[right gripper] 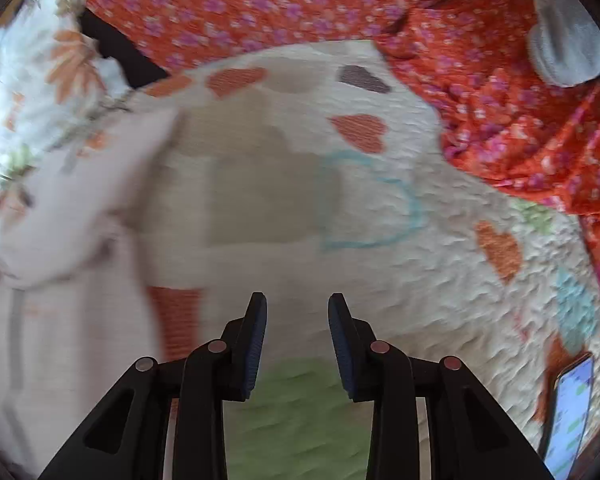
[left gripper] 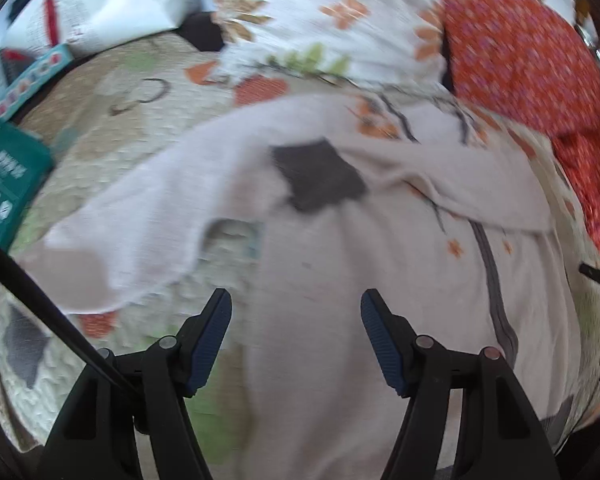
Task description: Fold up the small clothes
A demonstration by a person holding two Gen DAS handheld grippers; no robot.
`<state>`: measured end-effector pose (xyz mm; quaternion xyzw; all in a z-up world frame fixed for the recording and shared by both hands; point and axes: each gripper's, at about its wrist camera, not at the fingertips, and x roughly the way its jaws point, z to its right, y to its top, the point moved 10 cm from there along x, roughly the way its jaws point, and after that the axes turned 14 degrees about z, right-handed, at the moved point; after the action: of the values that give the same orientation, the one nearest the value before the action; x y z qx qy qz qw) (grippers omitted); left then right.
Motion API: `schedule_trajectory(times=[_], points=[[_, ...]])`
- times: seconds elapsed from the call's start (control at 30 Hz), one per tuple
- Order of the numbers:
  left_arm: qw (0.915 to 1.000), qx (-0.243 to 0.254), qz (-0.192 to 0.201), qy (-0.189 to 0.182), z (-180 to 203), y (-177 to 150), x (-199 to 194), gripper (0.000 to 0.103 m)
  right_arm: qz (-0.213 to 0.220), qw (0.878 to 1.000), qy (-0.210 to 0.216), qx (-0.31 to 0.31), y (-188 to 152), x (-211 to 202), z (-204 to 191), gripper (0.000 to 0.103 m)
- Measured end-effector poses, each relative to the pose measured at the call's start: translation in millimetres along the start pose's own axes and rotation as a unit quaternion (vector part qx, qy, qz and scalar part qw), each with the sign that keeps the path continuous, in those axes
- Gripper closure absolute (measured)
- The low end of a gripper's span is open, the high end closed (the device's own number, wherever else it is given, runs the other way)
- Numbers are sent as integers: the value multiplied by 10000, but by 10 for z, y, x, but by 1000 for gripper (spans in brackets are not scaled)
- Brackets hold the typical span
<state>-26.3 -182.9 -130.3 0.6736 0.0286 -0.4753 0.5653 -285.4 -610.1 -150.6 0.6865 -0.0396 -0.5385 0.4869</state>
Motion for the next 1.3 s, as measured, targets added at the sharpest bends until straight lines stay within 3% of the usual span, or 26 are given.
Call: schedule_trajectory(times=[0.07, 0.13, 0.17, 0.23, 0.33, 0.4, 0.47, 0.7, 0.87, 1.07, 1.3], points=[[9999, 112, -26, -30, 129, -17, 67, 37, 113, 9999, 14, -70, -25, 62, 10, 68], [9998, 219, -2, -34, 236, -10, 110, 37, 413, 9991, -51, 3, 1, 94, 7, 60], [9996, 275, 20, -36, 286, -3, 124, 37, 457, 9989, -43, 73, -3, 106, 17, 51], [9993, 370, 61, -48, 361, 17, 132, 37, 471, 9987, 5, 202, -16, 131, 25, 44], [9991, 417, 89, -77, 455, 47, 140, 37, 424, 9983, -92, 399, -26, 155, 101, 25], [9991, 406, 86, -110, 506, 62, 159, 37, 396, 9978, -283, 444, -63, 166, 197, 6], [9992, 383, 70, -117, 533, 59, 170, 37, 354, 9975, -364, 495, -92, 172, 237, 0], [9998, 131, -40, -143, 472, 44, 187, 36, 435, 9971, -326, 535, -123, 164, 226, 0], [9991, -185, -128, -353, 436, 33, 162, 35, 431, 9968, -351, 570, -117, 174, 223, 0], [9998, -108, -6, -154, 382, 41, 187, 35, 428, 9968, -357, 569, -115, 175, 223, 0], [9994, -275, -179, -109, 344, -42, 279, 35, 429, 9968, -358, 575, -117, 170, 217, 0]])
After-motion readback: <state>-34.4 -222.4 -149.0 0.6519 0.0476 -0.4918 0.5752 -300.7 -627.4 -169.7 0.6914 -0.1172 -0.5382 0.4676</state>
